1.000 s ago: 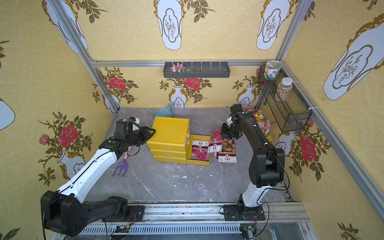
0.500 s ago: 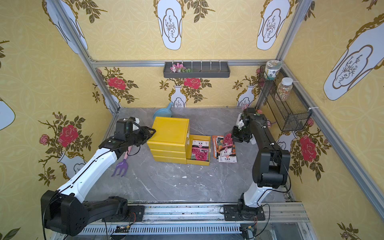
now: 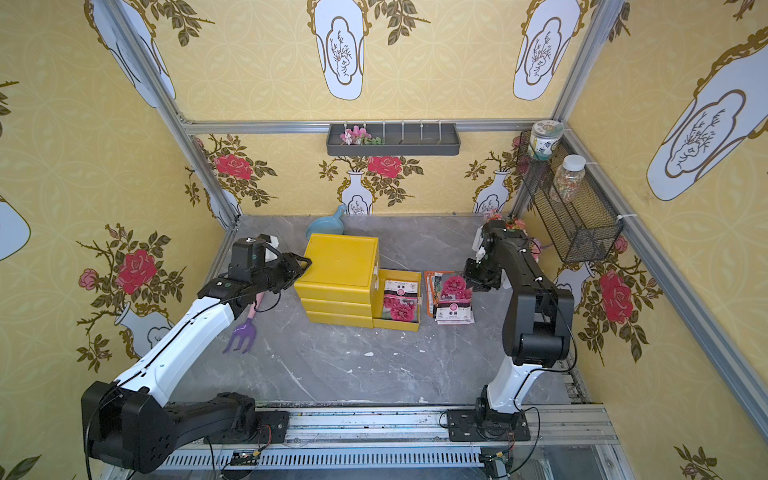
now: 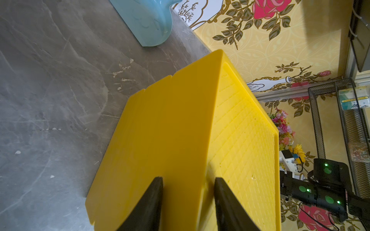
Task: Take the seed bags out of the drawer
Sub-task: Place the seed packet at the center of the board.
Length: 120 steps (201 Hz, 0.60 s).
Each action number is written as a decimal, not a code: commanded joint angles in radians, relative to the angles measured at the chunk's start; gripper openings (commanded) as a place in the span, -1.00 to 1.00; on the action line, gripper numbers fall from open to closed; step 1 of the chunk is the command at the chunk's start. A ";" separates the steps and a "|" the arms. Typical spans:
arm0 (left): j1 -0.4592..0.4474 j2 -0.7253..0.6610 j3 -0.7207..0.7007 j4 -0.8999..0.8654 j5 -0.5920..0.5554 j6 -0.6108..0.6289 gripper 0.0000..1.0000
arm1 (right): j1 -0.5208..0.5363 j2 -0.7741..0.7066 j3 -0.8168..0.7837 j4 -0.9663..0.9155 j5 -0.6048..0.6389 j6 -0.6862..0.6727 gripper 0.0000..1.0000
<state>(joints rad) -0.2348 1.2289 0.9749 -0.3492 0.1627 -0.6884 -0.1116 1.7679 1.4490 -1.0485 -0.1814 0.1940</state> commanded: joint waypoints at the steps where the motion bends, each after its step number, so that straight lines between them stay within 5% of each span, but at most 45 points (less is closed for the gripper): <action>1: 0.002 0.018 -0.015 -0.174 -0.034 0.008 -0.08 | 0.002 -0.005 0.026 -0.016 0.088 0.010 -0.30; 81: 0.002 0.029 -0.004 -0.176 -0.034 0.018 -0.08 | 0.199 -0.027 0.071 0.038 0.006 0.098 -0.26; 120: 0.002 0.037 0.005 -0.181 -0.032 0.025 -0.09 | 0.326 0.004 0.074 0.093 -0.020 0.184 -0.49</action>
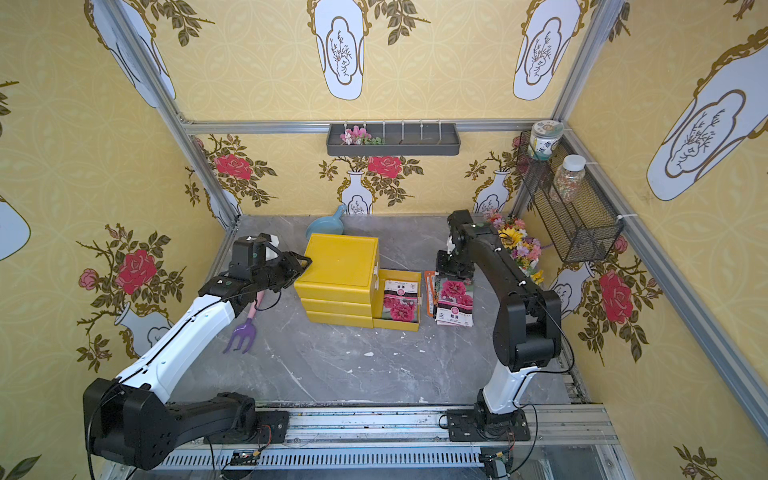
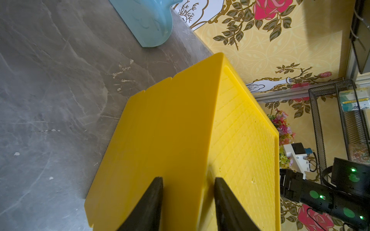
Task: Take the seed bags out of the drawer
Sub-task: Place the seed packet at the center of the board, then pick up the seed packet from the drawer.
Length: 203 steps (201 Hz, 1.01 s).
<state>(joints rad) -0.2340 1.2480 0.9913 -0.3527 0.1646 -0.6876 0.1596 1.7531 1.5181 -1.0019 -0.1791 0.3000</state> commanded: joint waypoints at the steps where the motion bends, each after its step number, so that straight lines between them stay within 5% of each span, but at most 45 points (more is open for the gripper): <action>1: 0.001 0.018 -0.012 -0.179 -0.034 0.025 -0.09 | 0.058 0.019 0.005 0.048 -0.022 0.080 -0.50; 83: 0.001 0.005 -0.025 -0.186 -0.034 0.026 -0.08 | 0.282 0.154 -0.003 0.145 -0.027 0.183 -0.78; 203: 0.001 -0.024 -0.052 -0.195 -0.033 0.026 -0.08 | 0.329 0.290 -0.061 0.262 -0.056 0.235 -0.83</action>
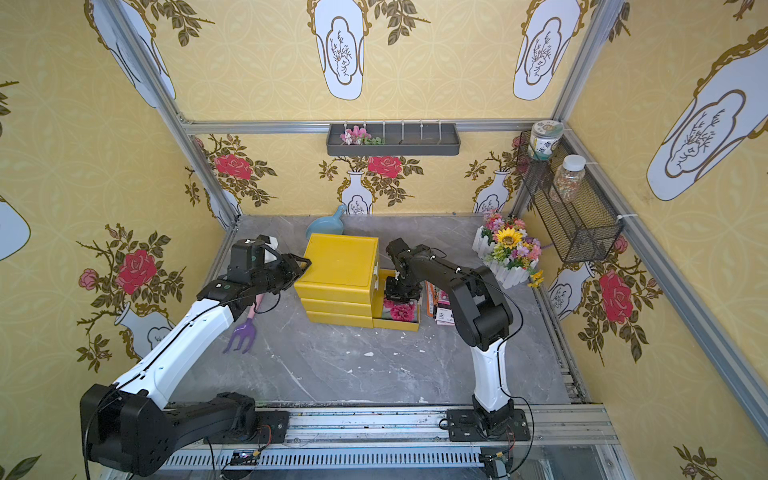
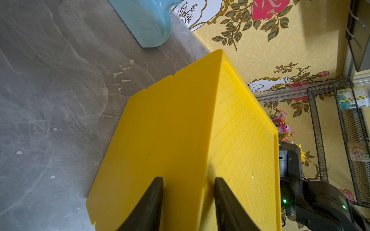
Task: Take the seed bags out of the drawer
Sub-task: Pick up the seed packet from the drawer.
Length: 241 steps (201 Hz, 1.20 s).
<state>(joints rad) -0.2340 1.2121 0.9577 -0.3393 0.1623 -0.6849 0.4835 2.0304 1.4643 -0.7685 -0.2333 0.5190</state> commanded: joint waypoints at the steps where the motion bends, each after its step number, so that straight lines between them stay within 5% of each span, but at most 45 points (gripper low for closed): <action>1: 0.002 0.012 -0.019 -0.208 -0.030 0.023 -0.08 | 0.005 0.014 -0.007 0.030 -0.003 0.017 -0.83; 98: 0.002 0.023 -0.010 -0.206 -0.029 0.023 -0.09 | 0.038 0.044 -0.042 0.144 -0.148 0.050 -0.83; 145: 0.002 0.021 -0.017 -0.197 -0.029 0.013 -0.08 | 0.027 0.019 -0.048 0.171 -0.199 0.057 -0.63; 241: 0.001 0.015 -0.023 -0.186 -0.031 0.000 -0.08 | 0.021 -0.036 0.042 -0.064 0.057 -0.025 -0.42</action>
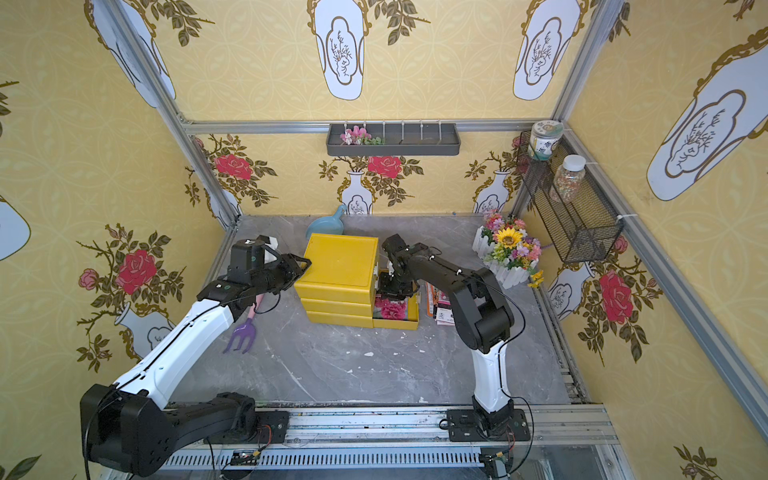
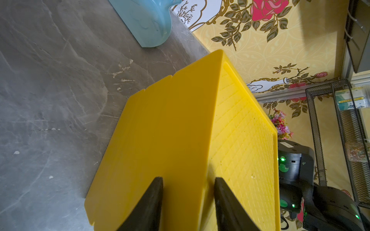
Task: Take the seed bags out of the drawer
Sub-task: Pick up the seed packet from the drawer.
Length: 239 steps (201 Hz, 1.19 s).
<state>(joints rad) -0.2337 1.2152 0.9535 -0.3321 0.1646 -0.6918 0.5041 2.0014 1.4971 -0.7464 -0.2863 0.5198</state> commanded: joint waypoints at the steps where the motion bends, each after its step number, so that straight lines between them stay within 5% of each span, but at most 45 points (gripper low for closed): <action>1: 0.001 0.012 -0.019 -0.193 -0.033 0.006 -0.08 | 0.000 -0.007 0.009 -0.087 0.114 -0.025 -0.42; 85: 0.001 0.002 -0.019 -0.197 -0.031 0.003 -0.08 | 0.012 0.088 0.034 -0.060 0.116 -0.032 -0.53; 154: 0.002 0.003 -0.020 -0.197 -0.027 0.007 -0.08 | -0.004 0.046 -0.040 0.068 -0.064 0.022 -0.57; 239: 0.001 0.008 -0.020 -0.193 -0.025 0.009 -0.09 | -0.024 -0.046 -0.047 -0.050 0.102 0.001 -0.25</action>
<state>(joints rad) -0.2337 1.2087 0.9508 -0.3325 0.1650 -0.6994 0.4763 1.9606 1.4429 -0.7284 -0.2852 0.5251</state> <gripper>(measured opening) 0.459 0.351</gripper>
